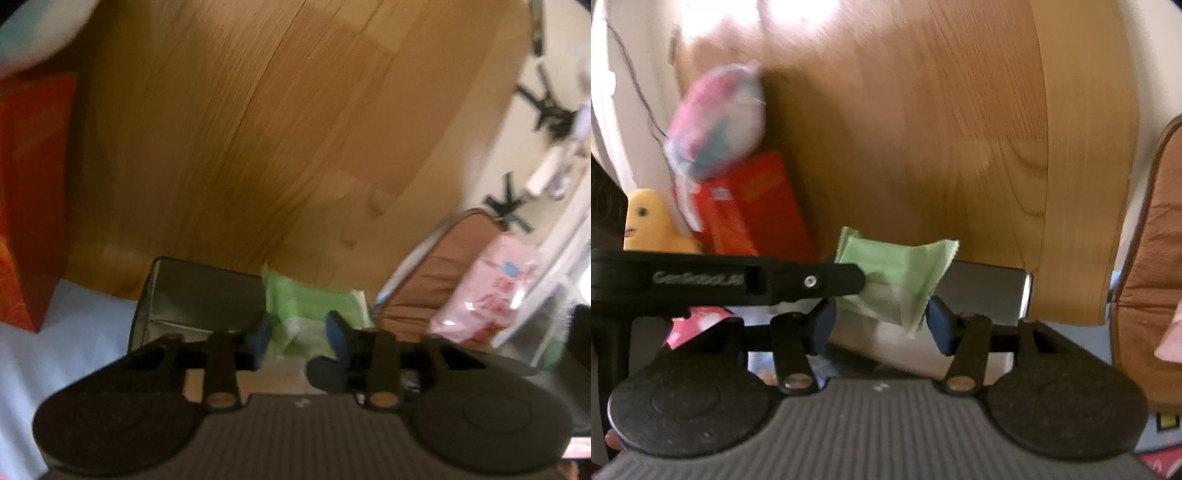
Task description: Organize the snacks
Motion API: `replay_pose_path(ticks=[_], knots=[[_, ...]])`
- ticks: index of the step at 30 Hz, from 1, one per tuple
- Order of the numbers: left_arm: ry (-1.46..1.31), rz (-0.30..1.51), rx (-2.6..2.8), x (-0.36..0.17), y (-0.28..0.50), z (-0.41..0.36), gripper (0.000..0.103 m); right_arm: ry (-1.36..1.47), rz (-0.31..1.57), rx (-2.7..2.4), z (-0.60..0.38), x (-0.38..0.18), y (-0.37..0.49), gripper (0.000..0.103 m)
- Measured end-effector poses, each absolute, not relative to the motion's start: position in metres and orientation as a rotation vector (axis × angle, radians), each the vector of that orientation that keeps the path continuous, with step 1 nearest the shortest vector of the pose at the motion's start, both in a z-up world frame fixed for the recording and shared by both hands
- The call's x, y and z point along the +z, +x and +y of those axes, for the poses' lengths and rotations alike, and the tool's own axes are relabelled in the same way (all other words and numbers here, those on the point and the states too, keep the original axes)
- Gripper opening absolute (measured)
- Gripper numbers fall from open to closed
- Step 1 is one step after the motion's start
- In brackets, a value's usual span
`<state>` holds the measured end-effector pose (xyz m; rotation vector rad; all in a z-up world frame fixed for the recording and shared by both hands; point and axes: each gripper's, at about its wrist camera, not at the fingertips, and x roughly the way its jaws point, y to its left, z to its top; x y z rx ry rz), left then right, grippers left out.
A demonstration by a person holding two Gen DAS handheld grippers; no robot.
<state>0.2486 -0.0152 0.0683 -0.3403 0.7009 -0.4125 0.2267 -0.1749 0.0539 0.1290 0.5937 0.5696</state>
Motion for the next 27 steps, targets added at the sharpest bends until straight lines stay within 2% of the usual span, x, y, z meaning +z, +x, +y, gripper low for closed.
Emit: replay_pose_path(ticks=[1, 5, 7, 10, 12, 13, 14, 15, 16, 20, 22, 25, 27], knots=[[-0.347, 0.708, -0.4, 0.067, 0.249, -0.017, 0.047, 0.134, 0.605, 0.564, -0.178, 0.052, 0.229, 0.063], [-0.368, 0.635, -0.437, 0.068, 0.204, -0.003, 0.048, 0.188, 0.563, 0.582, -0.207, 0.051, 0.208, 0.065], [-0.388, 0.606, -0.477, 0.067, 0.178, 0.001, 0.048, 0.288, 0.549, 0.61, -0.237, 0.042, 0.183, 0.072], [-0.422, 0.644, -0.516, 0.056, 0.162, -0.008, 0.053, 0.363, 0.556, 0.619, -0.252, 0.023, 0.155, 0.076], [-0.417, 0.696, -0.522, 0.042, 0.16, -0.019, 0.053, 0.394, 0.6, 0.606, -0.248, 0.009, 0.153, 0.076], [-0.411, 0.714, -0.516, 0.037, 0.159, -0.024, 0.049, 0.424, 0.626, 0.594, -0.247, 0.003, 0.157, 0.076], [-0.396, 0.737, -0.514, 0.03, 0.159, -0.028, 0.041, 0.447, 0.644, 0.598, -0.241, -0.004, 0.158, 0.074], [-0.387, 0.753, -0.514, 0.025, 0.156, -0.029, 0.037, 0.451, 0.666, 0.602, -0.233, -0.009, 0.159, 0.058], [-0.389, 0.772, -0.518, 0.023, 0.154, -0.027, 0.025, 0.441, 0.671, 0.585, -0.234, -0.008, 0.159, 0.054], [-0.403, 0.778, -0.555, 0.027, 0.118, -0.012, 0.017, 0.368, 0.636, 0.597, -0.219, -0.005, 0.13, 0.049], [-0.362, 0.757, -0.554, 0.031, 0.089, -0.008, 0.016, 0.364, 0.62, 0.65, -0.223, -0.001, 0.112, 0.033], [-0.322, 0.761, -0.561, 0.029, 0.051, -0.004, 0.016, 0.287, 0.609, 0.685, -0.215, -0.001, 0.076, 0.023], [-0.325, 0.778, -0.581, 0.025, 0.028, 0.005, 0.017, 0.243, 0.622, 0.711, -0.205, -0.008, 0.052, 0.021]])
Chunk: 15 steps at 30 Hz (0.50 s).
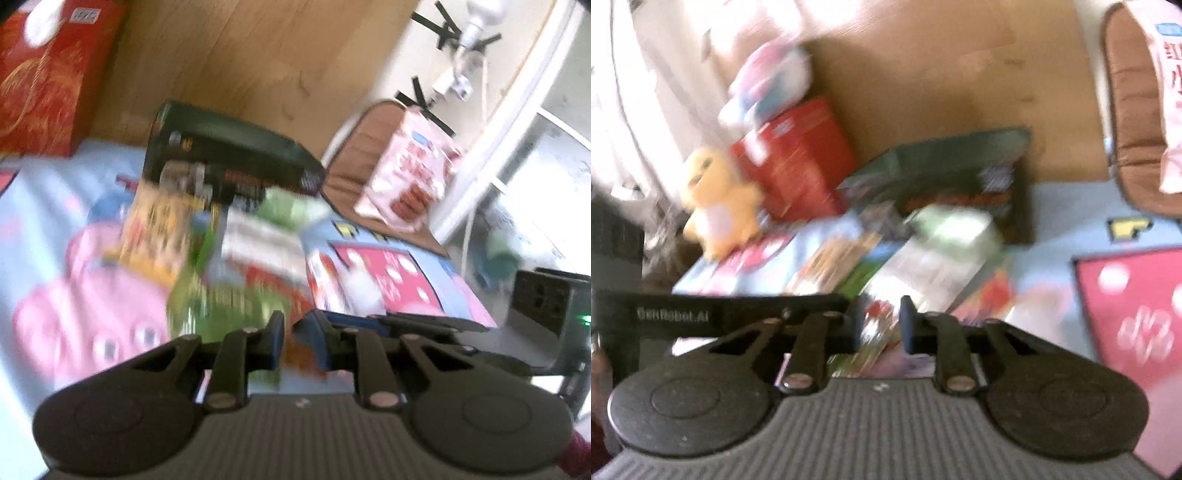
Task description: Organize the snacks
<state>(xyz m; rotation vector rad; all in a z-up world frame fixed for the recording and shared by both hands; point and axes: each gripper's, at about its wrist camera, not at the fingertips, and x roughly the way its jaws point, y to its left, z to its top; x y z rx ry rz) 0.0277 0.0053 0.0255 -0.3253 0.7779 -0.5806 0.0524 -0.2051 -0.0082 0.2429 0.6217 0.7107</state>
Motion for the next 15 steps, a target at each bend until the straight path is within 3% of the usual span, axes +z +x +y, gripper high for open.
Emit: replay_pose_path(ticks=[3, 6, 10, 13, 15], knots=[[-0.346, 0.775, -0.565, 0.026, 0.01, 0.023, 0.021, 0.229, 0.614, 0.755, -0.211, -0.009, 0.027, 0.024], [-0.378, 0.749, -0.511, 0.032, 0.009, 0.039, 0.025, 0.199, 0.531, 0.724, -0.221, 0.0, 0.009, 0.045], [-0.356, 0.705, -0.506, 0.049, 0.027, 0.038, 0.025, 0.193, 0.447, 0.644, -0.241, 0.005, 0.006, 0.046], [-0.269, 0.675, -0.513, 0.06, 0.049, 0.017, 0.037, 0.176, 0.445, 0.563, -0.251, 0.003, 0.018, 0.046], [-0.228, 0.666, -0.53, 0.063, 0.069, 0.004, 0.039, 0.167, 0.434, 0.546, -0.255, 0.006, 0.034, 0.046]])
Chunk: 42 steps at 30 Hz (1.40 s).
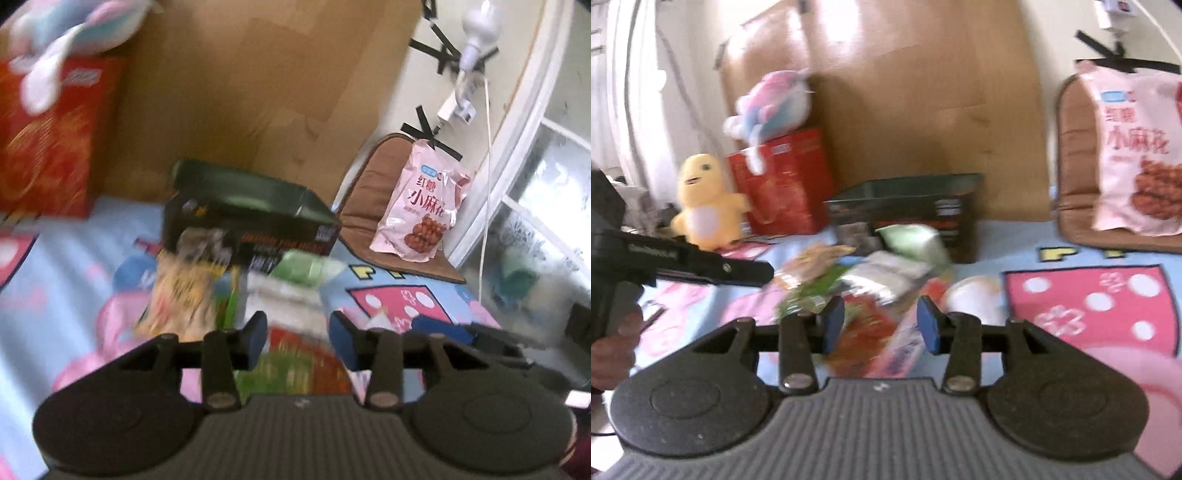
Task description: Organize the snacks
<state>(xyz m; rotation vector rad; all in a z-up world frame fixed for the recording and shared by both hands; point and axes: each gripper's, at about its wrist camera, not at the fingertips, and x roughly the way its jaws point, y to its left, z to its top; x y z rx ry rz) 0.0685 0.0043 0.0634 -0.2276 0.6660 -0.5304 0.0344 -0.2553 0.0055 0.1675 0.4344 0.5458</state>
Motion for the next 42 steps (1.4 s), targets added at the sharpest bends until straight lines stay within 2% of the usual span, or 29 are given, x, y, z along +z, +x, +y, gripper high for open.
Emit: replay_pose_path(ticks=[9, 12, 14, 16, 20, 26, 29, 32, 35, 36, 38, 42], knots=[[-0.179, 0.678, -0.54, 0.046, 0.147, -0.034, 0.042, -0.029, 0.447, 0.571, -0.235, 0.004, 0.13, 0.046], [-0.213, 0.713, -0.592, 0.036, 0.166, -0.041, 0.039, -0.077, 0.46, 0.611, -0.221, -0.002, 0.147, 0.046], [-0.23, 0.744, -0.61, 0.029, 0.175, -0.045, 0.031, -0.101, 0.472, 0.628, -0.214, -0.005, 0.156, 0.045], [-0.238, 0.735, -0.616, 0.03, 0.172, -0.043, 0.026, -0.13, 0.454, 0.608, -0.212, -0.008, 0.157, 0.035], [-0.325, 0.65, -0.644, 0.053, 0.14, -0.024, 0.024, -0.09, 0.404, 0.617, -0.225, 0.0, 0.132, 0.034], [-0.263, 0.45, -0.579, 0.108, 0.129, -0.009, 0.025, -0.099, 0.191, 0.632, -0.218, 0.05, 0.104, 0.034], [-0.257, 0.426, -0.514, 0.11, 0.154, -0.002, 0.025, -0.123, 0.146, 0.636, -0.201, 0.064, 0.127, 0.034], [-0.261, 0.471, -0.457, 0.093, 0.181, 0.002, 0.025, -0.132, 0.203, 0.646, -0.181, 0.063, 0.16, 0.034], [-0.252, 0.544, -0.398, 0.07, 0.202, 0.001, 0.03, -0.137, 0.325, 0.664, -0.165, 0.053, 0.189, 0.037], [-0.245, 0.558, -0.377, 0.065, 0.204, 0.001, 0.03, -0.14, 0.351, 0.662, -0.163, 0.05, 0.192, 0.041], [-0.255, 0.554, -0.354, 0.064, 0.2, 0.005, 0.037, -0.144, 0.348, 0.658, -0.165, 0.049, 0.187, 0.043], [-0.322, 0.512, -0.361, 0.072, 0.172, 0.027, 0.04, -0.092, 0.298, 0.645, -0.196, 0.057, 0.158, 0.055]])
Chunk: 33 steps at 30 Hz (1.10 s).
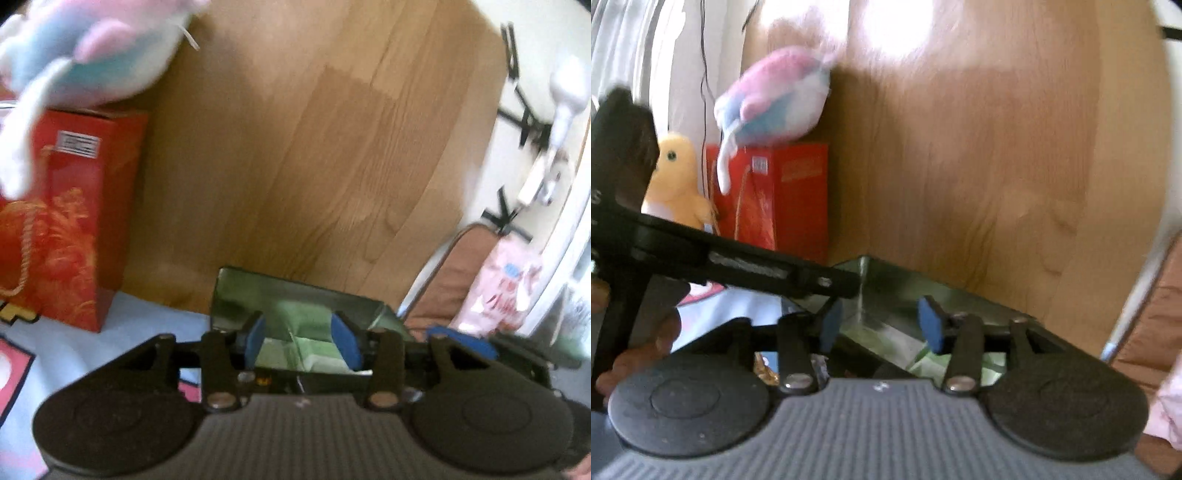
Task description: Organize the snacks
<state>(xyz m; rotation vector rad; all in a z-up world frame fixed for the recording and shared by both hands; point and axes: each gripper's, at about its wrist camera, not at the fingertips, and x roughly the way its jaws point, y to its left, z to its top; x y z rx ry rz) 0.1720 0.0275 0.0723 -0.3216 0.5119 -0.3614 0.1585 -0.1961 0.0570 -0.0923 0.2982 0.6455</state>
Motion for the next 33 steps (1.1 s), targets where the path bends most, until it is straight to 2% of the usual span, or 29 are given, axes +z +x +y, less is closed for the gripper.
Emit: replay_pose_path(ticks=[4, 9, 17, 18, 19, 20, 26, 30, 33], knots=[[-0.366, 0.54, -0.424, 0.072, 0.132, 0.038, 0.041, 0.017, 0.349, 0.598, -0.242, 0.048, 0.13, 0.055], [-0.384, 0.637, -0.546, 0.055, 0.099, 0.017, 0.041, 0.107, 0.452, 0.539, -0.28, 0.015, 0.083, 0.055], [-0.376, 0.765, -0.623, 0.035, 0.078, -0.015, 0.041, 0.034, 0.57, 0.479, -0.274, -0.017, 0.083, 0.054], [-0.378, 0.766, -0.63, 0.037, 0.077, -0.015, 0.041, 0.032, 0.587, 0.478, -0.271, -0.02, 0.083, 0.05], [-0.374, 0.765, -0.637, 0.039, 0.078, -0.018, 0.041, 0.035, 0.591, 0.47, -0.27, -0.024, 0.078, 0.036], [-0.365, 0.765, -0.645, 0.041, 0.081, -0.024, 0.041, 0.022, 0.58, 0.459, -0.267, -0.025, 0.077, 0.034], [-0.327, 0.819, -0.73, 0.043, 0.099, -0.071, 0.041, 0.042, 0.58, 0.44, -0.266, -0.028, 0.071, 0.034], [-0.329, 0.873, -0.785, 0.036, 0.107, -0.103, 0.041, 0.263, 0.616, 0.449, -0.296, -0.033, 0.073, 0.034], [-0.283, 0.914, -0.789, 0.028, 0.109, -0.127, 0.047, 0.362, 0.626, 0.44, -0.315, -0.037, 0.067, 0.034]])
